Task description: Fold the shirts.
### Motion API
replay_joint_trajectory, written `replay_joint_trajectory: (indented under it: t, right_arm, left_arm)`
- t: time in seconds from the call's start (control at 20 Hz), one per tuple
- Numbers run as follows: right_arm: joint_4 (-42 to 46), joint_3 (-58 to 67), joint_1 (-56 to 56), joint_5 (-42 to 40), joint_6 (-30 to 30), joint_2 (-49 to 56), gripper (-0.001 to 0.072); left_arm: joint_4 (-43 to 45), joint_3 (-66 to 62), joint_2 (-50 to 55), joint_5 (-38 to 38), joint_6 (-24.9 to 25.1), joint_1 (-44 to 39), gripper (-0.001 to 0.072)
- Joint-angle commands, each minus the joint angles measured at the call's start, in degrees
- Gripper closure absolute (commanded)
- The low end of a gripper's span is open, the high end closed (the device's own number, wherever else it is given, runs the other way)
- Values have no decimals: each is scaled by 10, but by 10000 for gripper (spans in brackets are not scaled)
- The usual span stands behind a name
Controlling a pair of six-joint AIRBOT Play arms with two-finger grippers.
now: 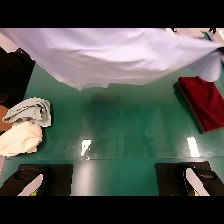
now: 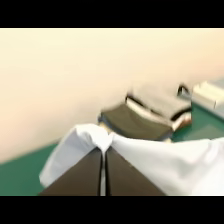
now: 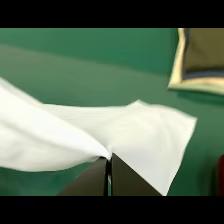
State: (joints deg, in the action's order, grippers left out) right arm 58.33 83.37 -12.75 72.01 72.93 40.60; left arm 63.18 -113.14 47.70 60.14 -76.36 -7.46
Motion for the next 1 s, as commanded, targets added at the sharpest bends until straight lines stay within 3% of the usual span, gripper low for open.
replay_joint_trajectory:
  t: [0.0, 0.2, 0.45, 0.75, 0.95]
  right_arm:
    - [2, 81, -52, 45, 3, -21, 696]
    - [1, 128, -75, 117, 18, 27, 696]
    - [-1, 39, -75, 157, 54, 127, 696]
    - [66, -118, -1, 99, 62, 321, 696]
    - [59, -41, 33, 69, 62, 437, 696]
  left_arm:
    - [3, -59, -37, -6, -2, 0, 685]
    - [35, -23, -19, -5, -3, 0, 685]
    - [49, 55, 135, 80, -3, 0, 683]
    - [45, 112, 409, 118, -3, 0, 683]
    - [58, 112, 469, 101, -16, 0, 683]
